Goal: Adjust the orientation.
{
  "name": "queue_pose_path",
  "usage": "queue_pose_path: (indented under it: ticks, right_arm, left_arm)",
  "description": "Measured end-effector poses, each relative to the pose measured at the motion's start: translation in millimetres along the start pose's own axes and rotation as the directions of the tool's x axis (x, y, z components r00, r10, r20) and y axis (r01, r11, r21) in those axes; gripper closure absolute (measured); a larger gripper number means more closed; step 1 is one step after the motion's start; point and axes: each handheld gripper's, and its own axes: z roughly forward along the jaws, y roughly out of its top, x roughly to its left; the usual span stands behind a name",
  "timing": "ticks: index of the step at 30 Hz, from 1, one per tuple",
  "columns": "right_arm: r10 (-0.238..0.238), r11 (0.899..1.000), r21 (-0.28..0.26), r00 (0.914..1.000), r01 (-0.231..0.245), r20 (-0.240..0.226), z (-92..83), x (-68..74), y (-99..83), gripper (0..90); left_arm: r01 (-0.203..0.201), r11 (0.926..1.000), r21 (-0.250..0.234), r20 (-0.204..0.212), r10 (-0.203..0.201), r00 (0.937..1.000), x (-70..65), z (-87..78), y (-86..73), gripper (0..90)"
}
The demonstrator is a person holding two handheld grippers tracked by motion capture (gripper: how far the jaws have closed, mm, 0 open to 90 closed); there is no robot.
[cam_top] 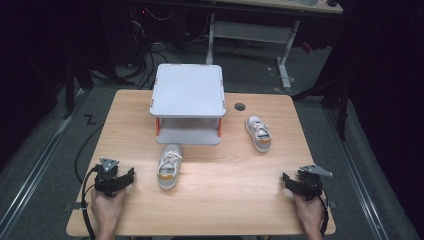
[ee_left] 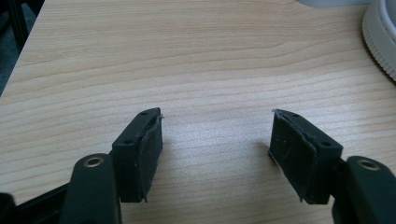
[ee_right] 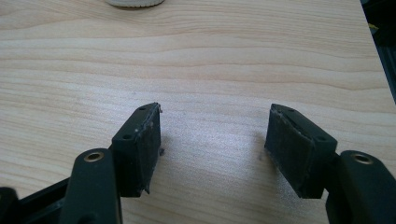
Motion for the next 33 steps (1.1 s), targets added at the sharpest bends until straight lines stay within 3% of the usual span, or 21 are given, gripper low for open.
queue_pose_path:
  ticks: [19, 20, 21, 22, 24, 27, 30, 33]
  right_arm:
    - [-0.001, 1.0, 0.001, 1.0, 0.001, -0.002, -0.1, 0.2, 0.0, 35.9]
    - [-0.001, 1.0, 0.001, 1.0, 0.001, -0.002, -0.1, 0.1, 0.0, 35.9]
    - [-0.001, 1.0, 0.001, 1.0, 0.001, -0.002, -0.1, 0.1, 0.0, 35.9]
    - [-0.002, 1.0, 0.001, 1.0, 0.002, -0.002, -0.1, 0.1, 0.0, 35.9]
    - [-0.001, 1.0, 0.001, 1.0, 0.001, -0.002, -0.1, 0.2, 0.0, 35.9]
    - [-0.001, 1.0, 0.001, 1.0, 0.001, -0.003, -0.1, 0.2, 0.0, 35.9]
    - [-0.001, 1.0, 0.001, 1.0, 0.001, -0.003, -0.3, 0.3, -0.1, 35.9]
    - [-0.001, 1.0, 0.001, 1.0, 0.001, -0.004, -0.3, 0.3, -0.1, 35.9]
  left_arm:
    - [-0.006, 1.0, 0.0, 0.003, 0.006, 1.0, -0.7, 0.1, 0.1, 34.0]
    - [-0.016, 0.9996, 0.021, 0.015, 0.016, 0.9998, -0.7, -1.3, 1.6, 34.2]
    - [-0.016, 0.9996, 0.021, 0.015, 0.016, 0.9998, -0.7, -1.3, 1.6, 36.0]
    - [-0.042, 0.9977, 0.053, 0.032, 0.041, 0.9987, -1.3, -4.6, 4.9, 45.0]
    - [-0.062, 0.9963, 0.06, 0.05, 0.059, 0.997, -3.1, -5.3, 5.7, 48.7]
    - [-0.06, 0.9963, 0.061, 0.051, 0.057, 0.9971, -4.2, -5.4, 5.6, 48.6]
    - [-0.022, 0.9982, 0.056, 0.068, 0.018, 0.9975, -3.7, -8.2, 6.0, 49.1]
    - [-0.013, 0.9983, 0.056, 0.079, 0.009, 0.9968, -4.0, -11.4, 6.8, 48.4]
